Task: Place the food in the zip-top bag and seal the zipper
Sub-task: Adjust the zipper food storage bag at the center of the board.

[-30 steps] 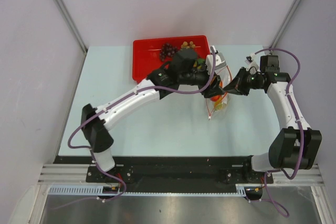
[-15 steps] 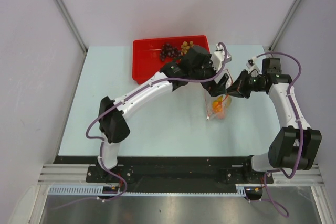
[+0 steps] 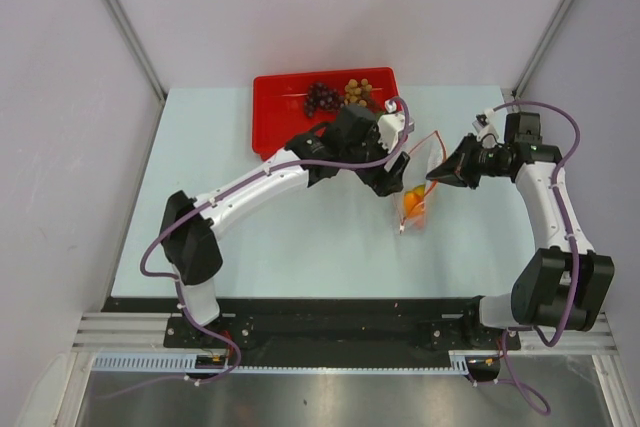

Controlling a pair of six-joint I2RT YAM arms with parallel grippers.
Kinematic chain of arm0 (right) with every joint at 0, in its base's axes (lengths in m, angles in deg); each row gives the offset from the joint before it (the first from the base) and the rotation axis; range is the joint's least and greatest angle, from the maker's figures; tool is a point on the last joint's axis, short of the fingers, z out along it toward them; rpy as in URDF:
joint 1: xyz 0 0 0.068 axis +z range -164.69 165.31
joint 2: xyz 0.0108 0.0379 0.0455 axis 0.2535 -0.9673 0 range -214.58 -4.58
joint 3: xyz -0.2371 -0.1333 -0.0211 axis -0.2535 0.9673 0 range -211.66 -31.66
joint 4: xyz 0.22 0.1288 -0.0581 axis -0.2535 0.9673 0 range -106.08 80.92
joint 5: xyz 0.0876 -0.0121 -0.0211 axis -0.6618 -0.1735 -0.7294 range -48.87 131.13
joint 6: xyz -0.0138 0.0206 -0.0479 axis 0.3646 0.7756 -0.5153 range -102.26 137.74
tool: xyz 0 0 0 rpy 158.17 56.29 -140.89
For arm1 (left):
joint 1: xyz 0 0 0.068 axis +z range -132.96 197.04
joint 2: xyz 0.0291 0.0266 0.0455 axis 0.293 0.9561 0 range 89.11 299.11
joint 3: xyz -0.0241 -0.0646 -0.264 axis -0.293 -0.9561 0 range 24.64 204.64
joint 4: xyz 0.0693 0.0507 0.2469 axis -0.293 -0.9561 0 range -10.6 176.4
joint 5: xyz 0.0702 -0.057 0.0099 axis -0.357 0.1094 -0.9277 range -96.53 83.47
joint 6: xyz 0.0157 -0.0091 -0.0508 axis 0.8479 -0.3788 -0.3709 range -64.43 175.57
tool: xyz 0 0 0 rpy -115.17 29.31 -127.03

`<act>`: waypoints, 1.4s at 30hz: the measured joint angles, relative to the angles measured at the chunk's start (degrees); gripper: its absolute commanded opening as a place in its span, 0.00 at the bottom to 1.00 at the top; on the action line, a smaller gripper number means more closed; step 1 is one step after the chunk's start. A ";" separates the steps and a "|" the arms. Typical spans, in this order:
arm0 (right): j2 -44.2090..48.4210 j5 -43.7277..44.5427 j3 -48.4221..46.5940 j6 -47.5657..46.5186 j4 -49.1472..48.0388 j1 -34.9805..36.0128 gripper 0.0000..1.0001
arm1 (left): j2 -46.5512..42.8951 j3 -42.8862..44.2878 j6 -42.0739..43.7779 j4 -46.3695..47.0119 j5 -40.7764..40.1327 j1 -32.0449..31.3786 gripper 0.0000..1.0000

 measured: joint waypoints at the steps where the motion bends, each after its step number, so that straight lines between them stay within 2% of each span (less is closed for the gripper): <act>1: 0.24 -0.09 0.02 0.00 0.04 0.02 0.01 | 0.02 -0.39 -0.68 -0.35 0.09 -0.02 0.52; 2: 0.57 -0.26 0.20 -0.02 0.04 0.00 0.02 | 0.07 -0.59 -1.27 -0.66 0.24 -0.07 0.29; 5: 1.31 -0.39 0.48 -0.22 0.79 0.00 0.17 | 0.11 -0.46 -2.43 -1.57 2.21 -0.09 0.08; 7: 1.70 -0.31 0.42 -1.09 1.88 0.00 0.34 | 0.11 0.11 -2.99 -2.73 3.69 -0.09 0.00; 10: 1.90 1.40 -1.01 -3.30 5.18 -0.02 0.52 | 0.11 1.92 -4.15 -4.13 6.45 -0.11 0.00; 12: 1.95 2.89 -2.80 -4.83 7.02 -0.04 0.57 | 0.11 3.17 -5.16 -4.70 8.11 -0.11 0.00; 14: 2.21 4.11 -4.63 -6.62 8.85 -0.04 0.57 | 0.11 4.46 -6.32 -5.66 9.29 -0.11 0.00; 17: 2.91 4.72 -6.29 -8.74 10.99 -0.04 0.50 | 0.11 6.03 -7.82 -6.16 10.71 -0.15 0.00; 20: 3.52 4.44 -6.34 -9.55 13.00 -0.02 0.50 | 0.11 6.40 -8.96 -6.40 11.30 -0.28 0.00; 23: 3.63 3.23 -5.81 -9.73 13.86 0.20 0.52 | 0.13 6.40 -9.94 -6.69 11.63 -0.37 0.00; 27: 4.83 2.40 -1.79 -10.14 14.82 0.59 0.61 | 0.24 6.40 -11.41 -6.67 11.61 -0.37 0.00; 29: 5.40 2.32 0.48 -10.32 15.52 0.76 0.61 | 0.26 6.40 -12.55 -6.49 11.63 -0.22 0.00; 32: 6.16 2.08 3.08 -10.27 16.11 0.85 0.56 | 0.26 6.40 -14.23 -5.38 11.69 0.02 0.00; 35: 7.02 1.57 4.61 -9.97 16.44 0.85 0.42 | 0.26 6.40 -15.54 -3.98 11.85 0.11 0.00; 38: 7.26 0.72 4.59 -9.35 16.17 0.76 0.18 | 0.28 6.40 -16.63 -3.21 11.91 0.17 0.00; 39: 7.28 0.39 4.57 -9.05 16.06 0.61 0.05 | 0.28 6.40 -16.76 -2.95 11.91 0.17 0.00; 42: 7.28 -0.74 4.11 -8.55 15.93 -0.24 0.02 | 0.28 6.14 -17.33 -2.01 12.00 0.17 0.00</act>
